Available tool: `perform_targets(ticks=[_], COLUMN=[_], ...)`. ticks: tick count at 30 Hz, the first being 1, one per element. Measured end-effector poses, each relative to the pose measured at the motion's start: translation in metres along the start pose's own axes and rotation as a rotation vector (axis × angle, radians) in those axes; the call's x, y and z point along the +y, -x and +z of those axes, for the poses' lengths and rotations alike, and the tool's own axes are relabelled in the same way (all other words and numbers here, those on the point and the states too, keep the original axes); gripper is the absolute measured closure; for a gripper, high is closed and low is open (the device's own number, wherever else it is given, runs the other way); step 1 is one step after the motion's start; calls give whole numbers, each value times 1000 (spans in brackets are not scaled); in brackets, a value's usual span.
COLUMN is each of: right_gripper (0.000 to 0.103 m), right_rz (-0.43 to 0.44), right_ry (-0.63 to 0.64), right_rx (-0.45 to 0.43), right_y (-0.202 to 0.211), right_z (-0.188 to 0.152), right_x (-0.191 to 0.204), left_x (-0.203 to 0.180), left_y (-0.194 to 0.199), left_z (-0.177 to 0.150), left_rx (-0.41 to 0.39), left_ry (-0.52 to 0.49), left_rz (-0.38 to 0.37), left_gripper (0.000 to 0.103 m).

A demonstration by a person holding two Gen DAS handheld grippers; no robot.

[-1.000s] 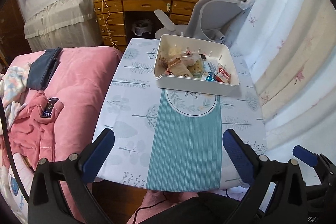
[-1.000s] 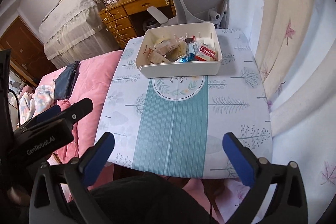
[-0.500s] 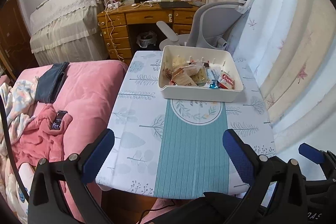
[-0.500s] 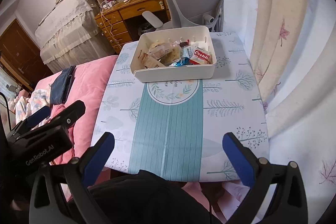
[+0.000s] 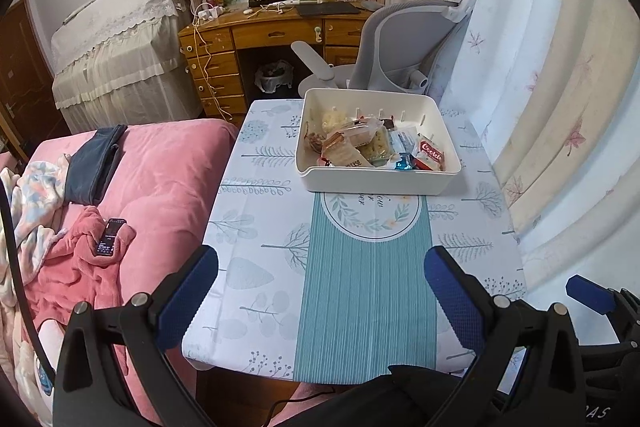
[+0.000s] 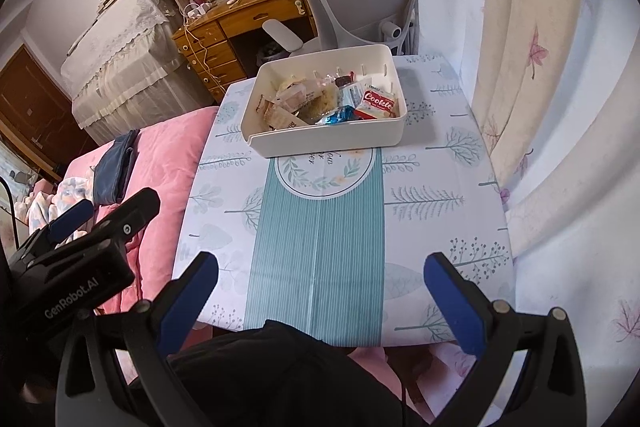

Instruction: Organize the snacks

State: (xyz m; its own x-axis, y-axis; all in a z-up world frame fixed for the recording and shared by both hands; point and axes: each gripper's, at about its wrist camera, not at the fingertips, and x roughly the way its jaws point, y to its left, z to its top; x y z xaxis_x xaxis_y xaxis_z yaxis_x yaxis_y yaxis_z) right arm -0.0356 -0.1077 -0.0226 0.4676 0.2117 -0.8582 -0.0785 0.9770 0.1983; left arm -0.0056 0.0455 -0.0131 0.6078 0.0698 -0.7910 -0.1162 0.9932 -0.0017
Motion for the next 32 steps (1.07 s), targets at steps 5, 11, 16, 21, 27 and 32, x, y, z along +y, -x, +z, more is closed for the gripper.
perform_targets(ticks=[5,11,16,21,27,32], right_gripper=[0,0,0,0,0,0], right_rz=[1,4,6,6,6,7], right_ry=[-2,-2,-2,-3,-3,-6], right_rx=[12,14,15,17,17,26], right_y=[-5,-8,-9,-10,-10,-13], right_z=[3,3,4,5,5,7], right_x=[1,2,3,4,3,4], left_x=[3,7,9,12,12,14], left_y=[-4,-8,-10,-13,-13,-14], left_z=[0,0,1,3,4,5], left_rx=[5,-1,-1,0,1,4], left_ry=[-1,-8,-10,-12,-13,-14], left_rz=[0,3,4,4,5,6], left_gripper=[1,1,1,1,1,1])
